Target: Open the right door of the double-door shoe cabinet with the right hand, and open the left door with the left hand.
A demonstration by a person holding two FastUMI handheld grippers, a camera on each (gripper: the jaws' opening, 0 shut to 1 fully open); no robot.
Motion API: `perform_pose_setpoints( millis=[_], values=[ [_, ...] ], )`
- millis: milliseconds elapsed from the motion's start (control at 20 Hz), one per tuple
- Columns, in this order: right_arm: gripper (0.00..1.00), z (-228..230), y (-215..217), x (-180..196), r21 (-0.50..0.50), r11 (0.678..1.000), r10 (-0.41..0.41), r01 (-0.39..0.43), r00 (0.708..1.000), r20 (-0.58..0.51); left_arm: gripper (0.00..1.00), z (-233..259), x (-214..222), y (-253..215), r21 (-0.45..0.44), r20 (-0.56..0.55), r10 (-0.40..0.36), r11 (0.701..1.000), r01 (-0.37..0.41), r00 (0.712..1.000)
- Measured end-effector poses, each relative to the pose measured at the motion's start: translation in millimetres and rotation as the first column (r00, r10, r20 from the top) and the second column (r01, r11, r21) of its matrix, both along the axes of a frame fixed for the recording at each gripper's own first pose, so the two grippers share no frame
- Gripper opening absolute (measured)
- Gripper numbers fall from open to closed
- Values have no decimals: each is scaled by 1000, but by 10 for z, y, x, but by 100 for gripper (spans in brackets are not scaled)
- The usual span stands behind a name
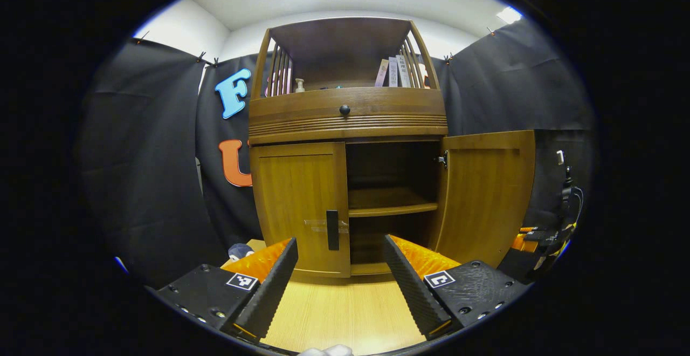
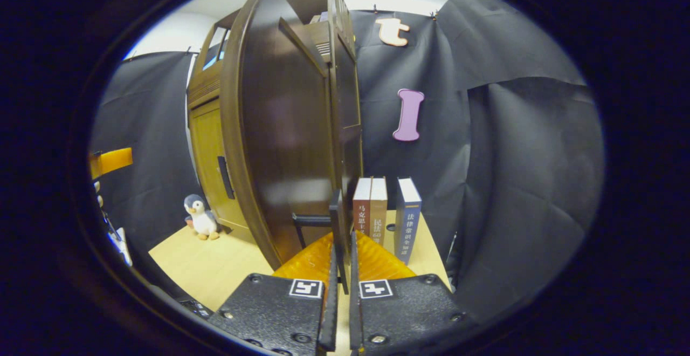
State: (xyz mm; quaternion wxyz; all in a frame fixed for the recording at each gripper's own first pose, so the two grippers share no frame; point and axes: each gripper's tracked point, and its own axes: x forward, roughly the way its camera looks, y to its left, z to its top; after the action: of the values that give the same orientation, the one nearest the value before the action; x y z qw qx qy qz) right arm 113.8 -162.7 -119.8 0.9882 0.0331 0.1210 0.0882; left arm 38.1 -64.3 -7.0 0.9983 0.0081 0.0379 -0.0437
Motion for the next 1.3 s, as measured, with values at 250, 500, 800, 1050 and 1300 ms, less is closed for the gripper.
perform_pose_setpoints(
  millis=[250,500,800,1050,1300],
  values=[
    [58,328,-165,-332,-39,995,-93,95,994,64,96,-20,44,146,5,7,2,1000,-2,1000],
    [87,724,-129,-687,-2,978,-206,208,972,109,96,-62,196,326,6,13,-7,1000,7,1000],
    [92,891,311,-1013,-1,949,-310,314,938,156,96,-165,461,489,4,23,-39,999,39,999],
    [94,911,916,-1130,-46,960,-267,278,949,165,96,-334,719,545,-4,14,-63,998,63,998],
    [92,934,1303,-1106,-69,967,-236,247,961,142,96,-489,1229,506,-23,19,-71,997,72,997]
  ],
)
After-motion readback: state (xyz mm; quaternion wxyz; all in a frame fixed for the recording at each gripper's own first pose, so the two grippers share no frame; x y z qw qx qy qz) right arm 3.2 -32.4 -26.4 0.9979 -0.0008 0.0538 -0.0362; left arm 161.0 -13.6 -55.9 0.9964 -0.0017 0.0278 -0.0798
